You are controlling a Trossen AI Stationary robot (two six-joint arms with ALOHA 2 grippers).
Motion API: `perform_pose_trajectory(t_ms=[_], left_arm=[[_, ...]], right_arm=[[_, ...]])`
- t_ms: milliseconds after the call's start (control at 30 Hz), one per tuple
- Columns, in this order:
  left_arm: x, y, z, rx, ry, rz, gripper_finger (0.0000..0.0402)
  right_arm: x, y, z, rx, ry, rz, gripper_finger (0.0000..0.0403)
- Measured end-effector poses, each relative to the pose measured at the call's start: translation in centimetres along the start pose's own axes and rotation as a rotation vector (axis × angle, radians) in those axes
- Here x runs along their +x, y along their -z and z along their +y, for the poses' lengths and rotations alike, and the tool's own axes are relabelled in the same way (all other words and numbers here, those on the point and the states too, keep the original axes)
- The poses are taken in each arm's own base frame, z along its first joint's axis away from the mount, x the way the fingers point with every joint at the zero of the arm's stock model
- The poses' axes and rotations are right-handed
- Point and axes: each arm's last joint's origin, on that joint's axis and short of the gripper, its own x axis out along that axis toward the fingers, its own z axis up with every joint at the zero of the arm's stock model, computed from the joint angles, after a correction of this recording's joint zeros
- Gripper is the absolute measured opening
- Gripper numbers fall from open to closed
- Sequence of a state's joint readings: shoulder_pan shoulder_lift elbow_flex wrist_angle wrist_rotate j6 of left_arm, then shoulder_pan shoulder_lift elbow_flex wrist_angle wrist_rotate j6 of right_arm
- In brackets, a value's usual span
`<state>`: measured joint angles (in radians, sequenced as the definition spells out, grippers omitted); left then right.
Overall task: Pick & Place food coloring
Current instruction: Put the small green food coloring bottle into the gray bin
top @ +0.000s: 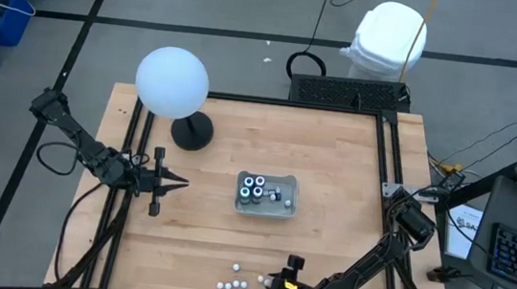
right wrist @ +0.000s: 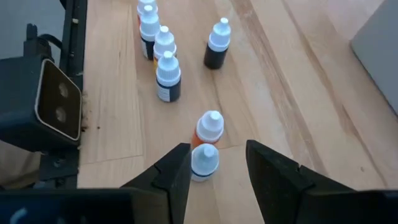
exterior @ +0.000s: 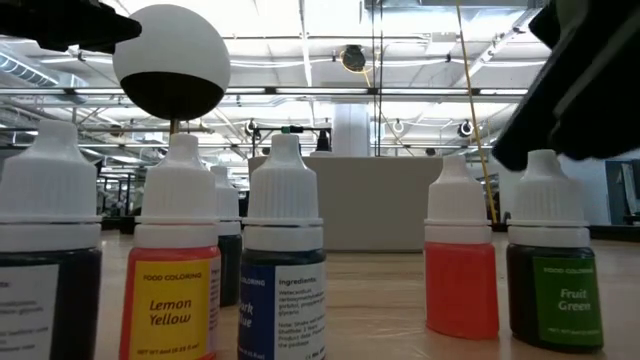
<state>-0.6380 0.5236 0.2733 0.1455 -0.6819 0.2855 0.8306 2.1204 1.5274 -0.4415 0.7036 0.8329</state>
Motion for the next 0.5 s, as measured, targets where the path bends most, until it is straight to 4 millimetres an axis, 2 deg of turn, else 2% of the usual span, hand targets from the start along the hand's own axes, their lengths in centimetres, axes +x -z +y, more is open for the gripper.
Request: perform_pose_trajectory(t_ms=[267, 500], left_arm=[[0.0, 0.0, 0.0, 0.041, -0.001, -0.003, 0.0049], [0.0, -0.1, 0.0, 0.026, -0.002, -0.008, 0.0049]], right_arm=[[0.9, 1.1, -0.5, 0.009, -0.006, -0.006, 0.0148], [1.0, 1.1, -0.5, 0.034, -0.01, -0.009, 0.015]])
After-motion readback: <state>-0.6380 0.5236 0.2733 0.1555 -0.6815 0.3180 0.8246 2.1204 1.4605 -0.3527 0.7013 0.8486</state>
